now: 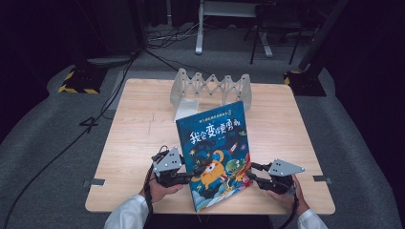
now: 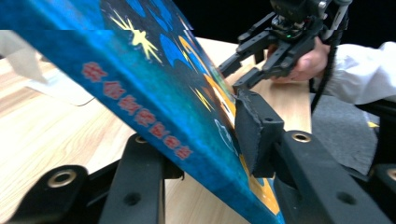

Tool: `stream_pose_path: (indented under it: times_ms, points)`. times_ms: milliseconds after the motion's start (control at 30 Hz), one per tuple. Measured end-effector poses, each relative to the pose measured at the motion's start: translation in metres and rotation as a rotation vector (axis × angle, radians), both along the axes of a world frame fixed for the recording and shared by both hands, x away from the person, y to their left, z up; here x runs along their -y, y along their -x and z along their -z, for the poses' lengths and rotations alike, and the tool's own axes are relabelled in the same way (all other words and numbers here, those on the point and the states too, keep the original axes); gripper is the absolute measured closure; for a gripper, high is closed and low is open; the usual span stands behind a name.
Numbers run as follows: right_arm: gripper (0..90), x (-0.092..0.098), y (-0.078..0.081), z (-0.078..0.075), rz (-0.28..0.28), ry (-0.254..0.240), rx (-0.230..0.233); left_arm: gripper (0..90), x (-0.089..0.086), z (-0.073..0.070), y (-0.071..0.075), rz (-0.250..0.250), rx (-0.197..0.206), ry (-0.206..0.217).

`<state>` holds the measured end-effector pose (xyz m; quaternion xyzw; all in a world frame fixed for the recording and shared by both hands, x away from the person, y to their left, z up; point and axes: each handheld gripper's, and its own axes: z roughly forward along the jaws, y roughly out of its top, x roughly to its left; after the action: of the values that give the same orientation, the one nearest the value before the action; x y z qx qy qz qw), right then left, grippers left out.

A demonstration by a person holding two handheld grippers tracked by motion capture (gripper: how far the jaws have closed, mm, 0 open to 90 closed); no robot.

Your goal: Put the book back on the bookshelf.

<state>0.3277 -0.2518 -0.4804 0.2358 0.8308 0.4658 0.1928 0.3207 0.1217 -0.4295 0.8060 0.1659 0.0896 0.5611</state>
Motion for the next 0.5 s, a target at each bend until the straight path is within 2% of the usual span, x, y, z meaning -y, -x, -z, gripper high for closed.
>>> stream_pose_path:
  times_ms: [100,200,300,367,500]
  points:
    - [60.0,-0.002,0.001,-0.001,0.022,0.015,0.029,65.9,0.002,-0.001,0.001,0.002,0.023,-0.019]
    - [60.0,-0.003,0.0,0.0,0.04,0.021,0.064,66.3,0.007,-0.002,0.007,0.001,0.083,-0.04]
    - [58.6,0.0,0.0,0.0,0.033,0.007,0.051,67.1,0.009,-0.004,0.01,0.018,0.107,-0.053]
    - [54.4,0.001,0.001,0.001,0.02,0.004,0.04,68.7,0.009,-0.003,0.011,0.032,0.108,-0.052]
    - [48.6,-0.002,0.006,0.006,0.03,0.046,0.039,71.2,0.014,-0.004,0.015,0.042,0.136,-0.053]
